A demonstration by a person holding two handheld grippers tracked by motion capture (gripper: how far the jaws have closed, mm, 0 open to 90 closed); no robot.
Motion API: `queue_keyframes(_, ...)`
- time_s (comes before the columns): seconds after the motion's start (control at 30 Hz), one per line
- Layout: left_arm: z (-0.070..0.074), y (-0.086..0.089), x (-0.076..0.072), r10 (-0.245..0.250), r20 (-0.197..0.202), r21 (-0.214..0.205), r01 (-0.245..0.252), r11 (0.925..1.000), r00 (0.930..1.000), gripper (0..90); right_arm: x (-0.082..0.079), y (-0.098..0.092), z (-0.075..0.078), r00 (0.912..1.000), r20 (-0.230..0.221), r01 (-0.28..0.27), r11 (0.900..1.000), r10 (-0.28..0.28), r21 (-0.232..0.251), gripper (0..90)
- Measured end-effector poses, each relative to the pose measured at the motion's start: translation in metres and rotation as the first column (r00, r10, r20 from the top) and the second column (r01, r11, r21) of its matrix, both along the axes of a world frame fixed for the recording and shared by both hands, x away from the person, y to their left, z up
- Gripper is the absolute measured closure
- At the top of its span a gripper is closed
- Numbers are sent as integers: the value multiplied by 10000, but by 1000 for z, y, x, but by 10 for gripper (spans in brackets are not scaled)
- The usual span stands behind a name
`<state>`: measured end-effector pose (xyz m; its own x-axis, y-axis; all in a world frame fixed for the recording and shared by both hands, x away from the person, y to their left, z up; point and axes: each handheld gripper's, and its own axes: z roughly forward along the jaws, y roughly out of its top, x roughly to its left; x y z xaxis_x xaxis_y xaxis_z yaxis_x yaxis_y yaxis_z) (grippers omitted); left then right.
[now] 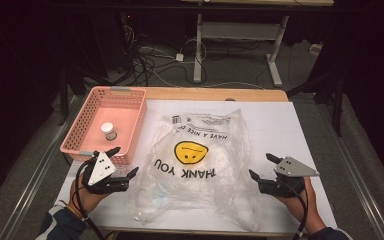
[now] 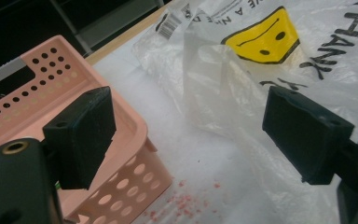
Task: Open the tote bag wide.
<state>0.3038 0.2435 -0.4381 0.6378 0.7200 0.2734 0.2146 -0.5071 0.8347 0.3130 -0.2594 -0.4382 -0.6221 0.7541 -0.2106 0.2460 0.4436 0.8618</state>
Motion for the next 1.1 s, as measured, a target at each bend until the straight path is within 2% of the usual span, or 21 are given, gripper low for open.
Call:
queue_keyframes(0.1, -2, 2, 2, 143, -121, 74, -142, 9999, 9998, 169, 0, 0, 0, 10000, -7, -60, 10000, 60, 21, 233)
queue_keyframes(0.2, -4, 3, 2, 264, -98, 231, -262, 9994, 9996, 169, -1, 1, 0, 9999, 38, -102, 9999, 102, -22, 231)
queue_keyframes(0.33, -4, 5, 2, 316, -21, 187, -316, 9993, 9995, 169, 0, 1, 0, 9999, 14, -140, 9999, 140, 7, 232)
queue_keyframes(0.5, -3, 7, 0, 371, 82, 95, -372, 9993, 9993, 169, 11, 1, 1, 10000, -65, -28, 10000, 28, 59, 261)
queue_keyframes(0.57, -2, 7, 0, 350, 101, 91, -351, 9993, 9993, 169, 22, 0, 3, 10000, -61, 50, 9999, -51, -125, 278)
queue_keyframes(0.73, -2, 5, -3, 268, 152, 252, -272, 9993, 9995, 170, 62, -6, 18, 9991, -373, 224, 9993, -212, 309, 317)
queue_keyframes(0.77, -2, 5, -4, 229, 167, 250, -233, 9994, 9996, 171, 72, -6, 23, 9987, -476, 205, 9994, -192, 266, 317)
queue_keyframes(0.83, -2, 5, -5, 211, 212, 217, -215, 9995, 9996, 172, 91, -1, 32, 9991, -217, 363, 9993, -364, -49, 347)
queue_keyframes(0.93, -2, 5, -5, 212, 189, 236, -217, 9995, 9996, 172, 118, 9, 43, 9979, -371, 508, 9976, -525, -474, 354)
queue_keyframes(1.03, -3, 6, -7, 163, 132, 232, -166, 9996, 9998, 171, 141, 17, 48, 9952, -528, 792, 9950, -825, -614, 367)
queue_keyframes(1.1, -4, 6, -8, 171, 143, 219, -174, 9996, 9998, 171, 155, 21, 48, 9925, -863, 829, 9957, -861, -405, 369)
